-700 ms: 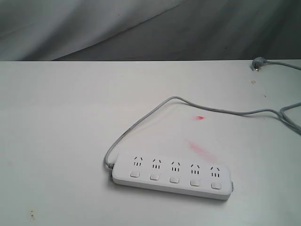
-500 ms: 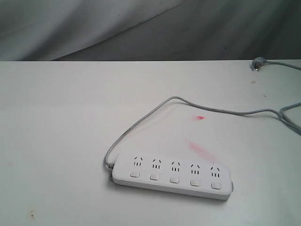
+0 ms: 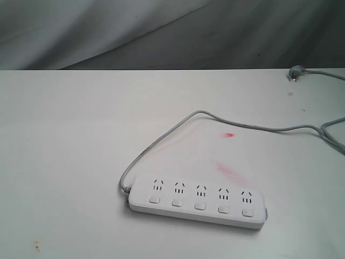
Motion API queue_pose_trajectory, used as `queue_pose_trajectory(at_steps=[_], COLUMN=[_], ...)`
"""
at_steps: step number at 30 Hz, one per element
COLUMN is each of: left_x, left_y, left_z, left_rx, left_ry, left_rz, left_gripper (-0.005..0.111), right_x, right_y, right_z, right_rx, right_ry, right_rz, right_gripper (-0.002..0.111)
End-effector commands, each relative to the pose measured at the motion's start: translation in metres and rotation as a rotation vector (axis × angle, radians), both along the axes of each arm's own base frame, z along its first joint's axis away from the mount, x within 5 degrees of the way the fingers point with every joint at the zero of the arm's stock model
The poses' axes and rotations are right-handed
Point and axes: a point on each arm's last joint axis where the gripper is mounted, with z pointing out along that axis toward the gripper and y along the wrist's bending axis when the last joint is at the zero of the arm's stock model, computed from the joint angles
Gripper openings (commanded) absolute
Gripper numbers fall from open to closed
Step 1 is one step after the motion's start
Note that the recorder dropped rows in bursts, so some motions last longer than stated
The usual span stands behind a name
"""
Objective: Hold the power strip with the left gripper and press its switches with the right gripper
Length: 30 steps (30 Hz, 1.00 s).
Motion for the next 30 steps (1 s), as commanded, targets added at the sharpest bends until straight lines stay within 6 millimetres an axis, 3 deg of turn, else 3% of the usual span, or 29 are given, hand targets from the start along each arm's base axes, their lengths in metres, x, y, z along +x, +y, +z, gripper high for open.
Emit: queue_pose_trajectory(at_steps=[1,5,9,14,17,22,26,30], left_x=[0.000,0.002,0.016,0.056,0.085,0.129,0.149,0.155], left_y=[0.000,-0.002,-0.002,-0.004,-0.008,-0.026,-0.037,-0.031], left_z=[0.001,0.033,0.089,0.159,0.189,0.207,0.200,0.187], left_rx=[0.016,0.032,0.113,0.183,0.217,0.325,0.323,0.212], left_ry=[-0.020,-0.076,-0.111,-0.101,-0.058,-0.010,-0.023,0.040], left_rz=[-0.009,-0.033,-0.046,-0.066,-0.115,-0.343,-0.479,-0.539], left_gripper=[0.000,0.000,0.000,0.000,0.000,0.000,0.000,0.000], right_x=[0.000,0.000,0.000,0.000,0.000,0.000,0.000,0.000], right_y=[0.000,0.000,0.000,0.000,0.000,0.000,0.000,0.000], right_z=[-0.001,-0.001,-0.001,-0.001,-0.001,-0.001,-0.001,-0.001], right_rx=[0.006,0.006,0.006,0.006,0.006,0.006,0.006,0.006], right_ry=[-0.002,-0.002,-0.002,-0.002,-0.002,-0.002,-0.002,-0.002], right_rz=[-0.007,-0.007,-0.007,-0.007,-0.007,-0.007,-0.007,-0.007], right_gripper=[0.000,0.000,0.000,0.000,0.000,0.000,0.000,0.000])
